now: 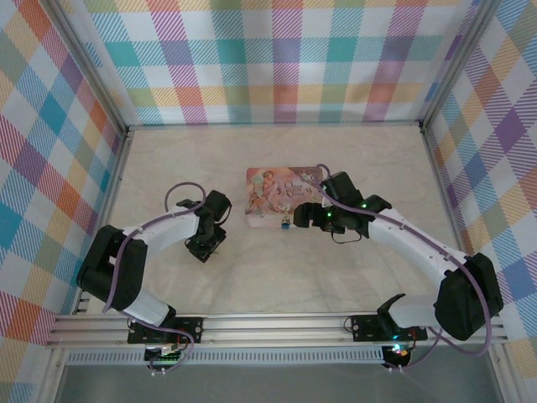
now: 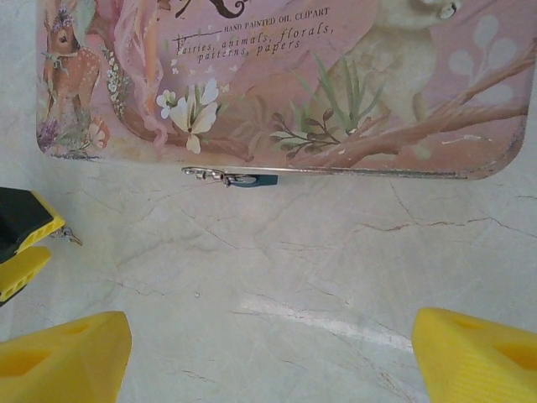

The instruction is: Unlock a padlock with a key

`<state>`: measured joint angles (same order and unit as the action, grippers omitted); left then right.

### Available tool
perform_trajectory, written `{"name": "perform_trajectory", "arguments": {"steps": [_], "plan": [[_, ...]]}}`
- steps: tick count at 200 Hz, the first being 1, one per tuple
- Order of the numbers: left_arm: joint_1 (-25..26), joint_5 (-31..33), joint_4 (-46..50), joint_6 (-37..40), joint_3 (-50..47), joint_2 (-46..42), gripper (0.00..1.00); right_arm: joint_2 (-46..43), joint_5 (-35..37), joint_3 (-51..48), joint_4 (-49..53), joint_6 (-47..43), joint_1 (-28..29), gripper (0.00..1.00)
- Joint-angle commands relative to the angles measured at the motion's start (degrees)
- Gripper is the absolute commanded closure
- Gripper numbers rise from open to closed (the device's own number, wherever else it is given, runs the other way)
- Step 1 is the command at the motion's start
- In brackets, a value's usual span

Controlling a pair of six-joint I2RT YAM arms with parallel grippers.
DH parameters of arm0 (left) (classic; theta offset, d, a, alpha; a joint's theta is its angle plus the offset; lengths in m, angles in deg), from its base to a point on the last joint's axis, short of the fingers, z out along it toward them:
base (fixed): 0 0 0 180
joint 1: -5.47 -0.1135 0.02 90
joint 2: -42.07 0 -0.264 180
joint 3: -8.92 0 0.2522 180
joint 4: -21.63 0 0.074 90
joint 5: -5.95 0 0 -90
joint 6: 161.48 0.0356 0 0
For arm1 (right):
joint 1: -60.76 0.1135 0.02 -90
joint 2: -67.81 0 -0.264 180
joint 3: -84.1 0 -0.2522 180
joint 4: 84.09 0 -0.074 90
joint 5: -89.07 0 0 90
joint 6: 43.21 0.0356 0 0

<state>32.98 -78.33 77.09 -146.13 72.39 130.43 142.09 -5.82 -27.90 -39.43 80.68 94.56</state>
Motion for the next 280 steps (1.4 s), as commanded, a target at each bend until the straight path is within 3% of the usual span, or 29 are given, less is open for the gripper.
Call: {"name": "perform_trajectory", "arguments": {"steps": [1,92,112,167,227,280], "plan": [[0.18,1.9,0.08,-1.02,0.27,1.28,0.5,-1.67,0.4,-0.77,-1.05,0.65,0.4,0.14],[-1.36,2.82,-1.51,-0.3,-1.65,3.55,0.63,-2.65,-1.08,-1.46,-2.5,0.65,0.41,0.13],[-1.83,3.28,-1.34,-0.14,-3.0,2.55,0.76,-2.39,-1.25,-1.68,-2.92,0.83,0.48,0.14],[-3.69,2.73,-1.89,2.45,-5.25,0.59,1.0,-2.38,-1.79,-1.33,-3.66,1.09,0.55,0.14],[-3.63,3.28,0.81,11.08,2.68,-6.52,1.0,-4.01,-1.1,-1.46,-3.89,1.88,0.64,0.14],[-3.52,-2.95,0.67,17.35,13.7,-7.61,1.0,-6.54,-1.38,-0.9,-5.69,0.46,0.65,0.14]]}}
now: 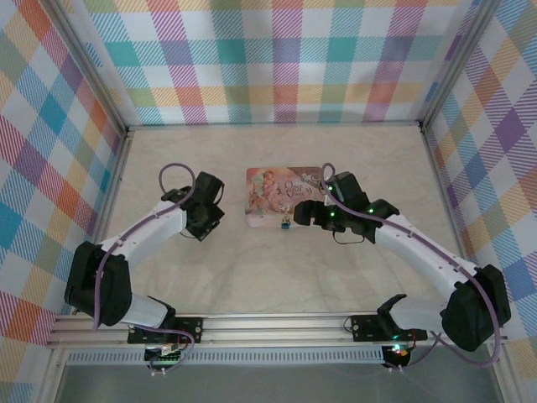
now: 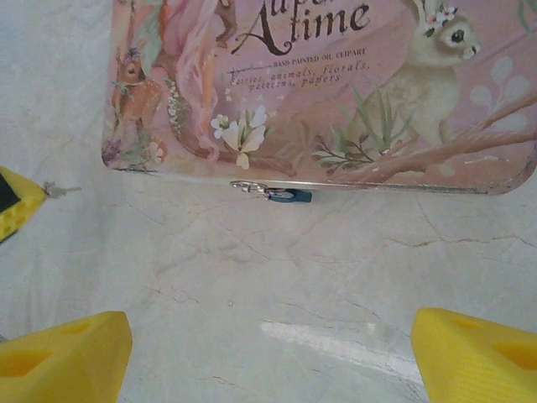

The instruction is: Unlock a padlock with a key

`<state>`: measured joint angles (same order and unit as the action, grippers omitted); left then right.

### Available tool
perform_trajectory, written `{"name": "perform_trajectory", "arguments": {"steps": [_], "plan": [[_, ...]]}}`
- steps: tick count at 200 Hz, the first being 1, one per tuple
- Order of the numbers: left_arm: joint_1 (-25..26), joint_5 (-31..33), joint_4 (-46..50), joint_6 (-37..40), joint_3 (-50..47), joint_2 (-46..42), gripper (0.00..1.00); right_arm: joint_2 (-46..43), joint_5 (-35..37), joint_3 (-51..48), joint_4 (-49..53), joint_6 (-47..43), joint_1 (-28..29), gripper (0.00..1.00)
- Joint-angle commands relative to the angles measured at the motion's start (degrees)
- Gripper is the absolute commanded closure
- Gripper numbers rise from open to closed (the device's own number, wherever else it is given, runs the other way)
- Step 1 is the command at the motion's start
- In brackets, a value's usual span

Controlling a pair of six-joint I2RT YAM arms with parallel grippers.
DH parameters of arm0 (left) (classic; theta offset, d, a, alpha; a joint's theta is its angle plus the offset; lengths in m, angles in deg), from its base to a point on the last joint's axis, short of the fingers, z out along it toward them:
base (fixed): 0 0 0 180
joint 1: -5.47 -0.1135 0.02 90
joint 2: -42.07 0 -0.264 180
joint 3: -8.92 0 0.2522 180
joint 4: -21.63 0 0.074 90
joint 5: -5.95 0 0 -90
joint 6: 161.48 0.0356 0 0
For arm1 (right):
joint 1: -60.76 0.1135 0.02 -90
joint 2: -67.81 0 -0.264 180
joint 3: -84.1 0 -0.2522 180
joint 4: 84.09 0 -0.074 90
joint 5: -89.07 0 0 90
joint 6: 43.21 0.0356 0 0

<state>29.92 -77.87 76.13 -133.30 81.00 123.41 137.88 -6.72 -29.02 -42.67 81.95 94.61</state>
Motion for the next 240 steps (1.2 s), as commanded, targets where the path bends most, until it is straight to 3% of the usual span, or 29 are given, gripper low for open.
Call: {"name": "perform_trajectory", "arguments": {"steps": [1,113,138,164,201,240], "plan": [[-0.46,-3.56,1.63,4.61,5.28,-0.54,1.0,-2.4,-0.52,0.22,-2.58,-0.89,0.61,0.14],[4.88,-18.23,1.33,9.18,27.4,4.24,1.0,-9.52,-3.06,5.83,-10.35,-14.44,-1.03,0.22],[6.02,-21.08,0.65,9.17,28.59,3.92,1.0,-8.87,-9.58,7.96,-11.4,-16.34,-3.0,0.25],[7.05,-24.08,-0.16,8.87,29.24,3.39,1.0,-6.78,-18.99,10.23,-13.01,-16.48,-5.96,0.47],[8.59,-27.92,-0.64,9.0,31.12,3.47,1.0,-3.48,-30.02,10.63,-18.76,-16.99,-8.18,0.48],[9.43,-31.37,-2.02,8.81,31.81,3.56,1.0,0.04,-36.03,11.5,-20.45,-18.86,-8.26,0.51]]}}
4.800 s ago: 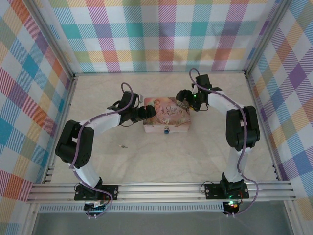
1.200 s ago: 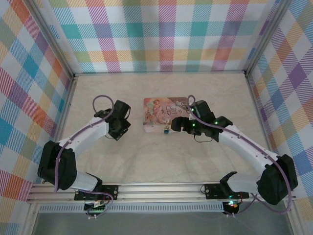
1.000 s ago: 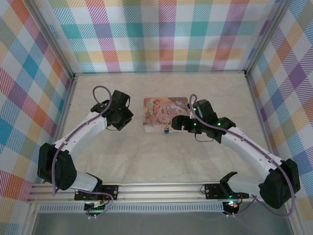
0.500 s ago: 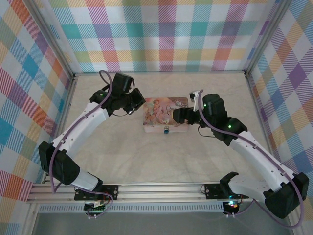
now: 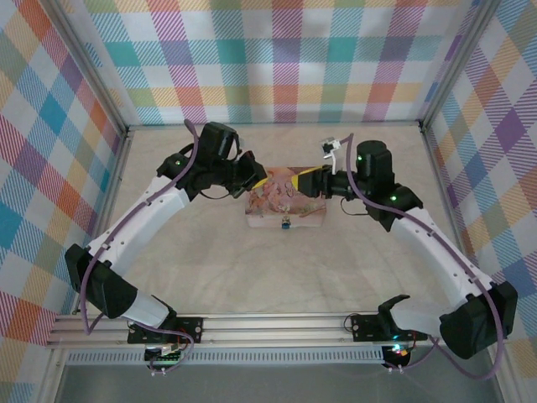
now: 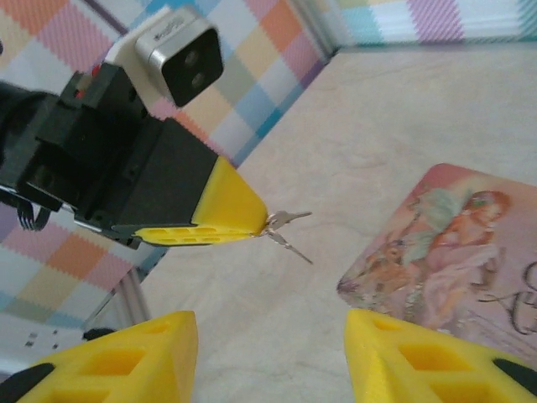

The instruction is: Unlock a padlock with a key

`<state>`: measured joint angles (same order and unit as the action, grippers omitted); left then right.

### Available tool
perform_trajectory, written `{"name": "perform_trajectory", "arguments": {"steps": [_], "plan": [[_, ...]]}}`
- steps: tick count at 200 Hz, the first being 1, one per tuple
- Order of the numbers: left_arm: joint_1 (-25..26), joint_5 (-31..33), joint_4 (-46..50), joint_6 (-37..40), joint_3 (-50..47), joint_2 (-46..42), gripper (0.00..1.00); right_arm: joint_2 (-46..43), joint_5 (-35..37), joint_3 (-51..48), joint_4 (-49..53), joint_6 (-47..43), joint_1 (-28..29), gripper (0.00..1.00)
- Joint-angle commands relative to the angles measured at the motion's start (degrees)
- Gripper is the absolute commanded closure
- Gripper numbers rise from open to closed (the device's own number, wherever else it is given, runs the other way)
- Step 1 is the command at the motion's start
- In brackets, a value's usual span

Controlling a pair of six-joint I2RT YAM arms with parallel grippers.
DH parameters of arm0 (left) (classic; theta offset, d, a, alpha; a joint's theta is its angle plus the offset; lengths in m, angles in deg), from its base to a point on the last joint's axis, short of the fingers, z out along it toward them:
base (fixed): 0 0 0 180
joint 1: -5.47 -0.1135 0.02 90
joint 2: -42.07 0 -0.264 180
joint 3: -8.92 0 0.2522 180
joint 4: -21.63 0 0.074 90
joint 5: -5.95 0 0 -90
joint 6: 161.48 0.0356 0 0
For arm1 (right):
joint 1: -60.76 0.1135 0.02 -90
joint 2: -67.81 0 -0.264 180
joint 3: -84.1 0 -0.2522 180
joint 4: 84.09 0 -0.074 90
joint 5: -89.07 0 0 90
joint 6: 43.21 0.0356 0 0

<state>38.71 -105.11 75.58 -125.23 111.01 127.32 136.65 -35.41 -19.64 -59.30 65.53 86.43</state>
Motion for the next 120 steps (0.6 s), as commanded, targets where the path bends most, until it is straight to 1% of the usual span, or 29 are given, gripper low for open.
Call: {"name": "perform_trajectory", "arguments": {"steps": [1,55,70,85,120], "plan": [[0.67,-4.28,-1.53,0.71,1.78,-0.35,1.0,1.32,-7.39,2.11,-3.86,-2.46,-0.09,0.51],[1.57,-8.02,-2.93,0.55,2.08,0.33,1.0,4.07,-8.74,2.28,-4.65,-4.85,-0.09,0.43],[1.74,-8.87,-3.27,0.58,2.18,0.45,1.0,5.0,-9.51,2.79,-4.7,-5.12,-0.09,0.44],[1.83,-9.22,-3.19,0.58,2.02,0.49,1.0,5.9,-10.48,3.41,-4.08,-5.63,-0.09,0.49],[1.91,-10.36,-3.79,0.67,2.02,0.53,1.0,6.65,-10.6,3.59,-3.65,-6.52,-0.07,0.49]]}}
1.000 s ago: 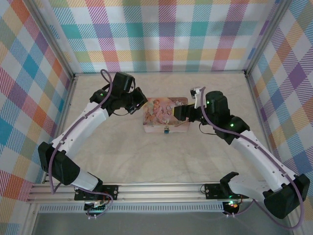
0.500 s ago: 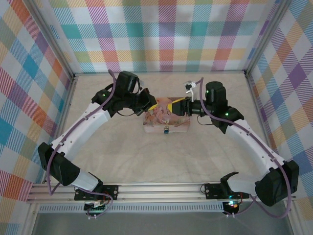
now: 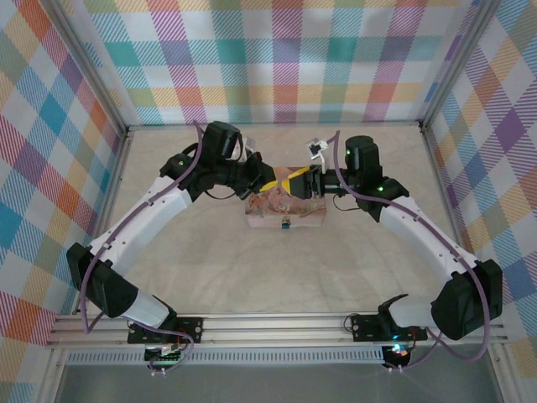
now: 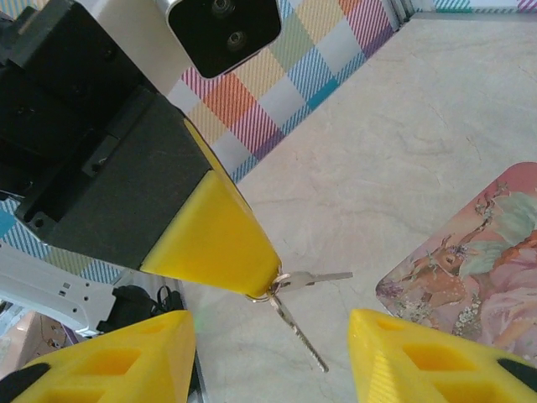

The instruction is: Unlock a padlock with a key

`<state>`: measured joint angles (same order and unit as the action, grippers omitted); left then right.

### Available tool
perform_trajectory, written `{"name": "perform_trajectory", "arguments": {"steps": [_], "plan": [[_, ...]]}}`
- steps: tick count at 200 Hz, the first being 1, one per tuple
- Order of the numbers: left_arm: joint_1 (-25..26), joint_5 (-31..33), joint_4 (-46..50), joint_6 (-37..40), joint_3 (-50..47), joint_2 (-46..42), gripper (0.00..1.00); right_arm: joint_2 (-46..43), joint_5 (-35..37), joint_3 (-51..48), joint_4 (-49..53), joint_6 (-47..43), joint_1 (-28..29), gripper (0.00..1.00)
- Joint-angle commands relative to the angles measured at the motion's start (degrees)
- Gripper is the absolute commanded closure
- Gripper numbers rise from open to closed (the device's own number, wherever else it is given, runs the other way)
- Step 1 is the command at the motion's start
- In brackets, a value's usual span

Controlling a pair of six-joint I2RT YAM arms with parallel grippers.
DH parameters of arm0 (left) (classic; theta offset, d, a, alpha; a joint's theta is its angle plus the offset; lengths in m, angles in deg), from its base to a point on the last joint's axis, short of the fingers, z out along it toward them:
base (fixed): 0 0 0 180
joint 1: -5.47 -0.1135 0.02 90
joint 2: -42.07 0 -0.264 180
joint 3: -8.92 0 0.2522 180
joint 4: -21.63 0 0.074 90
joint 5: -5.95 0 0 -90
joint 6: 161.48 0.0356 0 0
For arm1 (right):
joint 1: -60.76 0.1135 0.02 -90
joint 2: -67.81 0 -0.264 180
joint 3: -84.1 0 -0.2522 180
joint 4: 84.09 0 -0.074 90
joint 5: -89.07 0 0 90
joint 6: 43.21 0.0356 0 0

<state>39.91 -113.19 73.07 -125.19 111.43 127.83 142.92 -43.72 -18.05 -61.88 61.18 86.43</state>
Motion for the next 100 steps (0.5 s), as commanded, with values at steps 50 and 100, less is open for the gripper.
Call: {"name": "perform_trajectory", "arguments": {"steps": [50,100], "plan": [[0.9,-2.85,-1.19,0.83,1.78,0.28,1.0,1.11,-3.7,3.04,-0.27,-2.97,-0.08,0.51],[0.9,-2.93,-1.2,0.82,1.88,0.36,1.0,2.76,-5.41,4.33,2.11,-3.93,-0.01,0.55]]}}
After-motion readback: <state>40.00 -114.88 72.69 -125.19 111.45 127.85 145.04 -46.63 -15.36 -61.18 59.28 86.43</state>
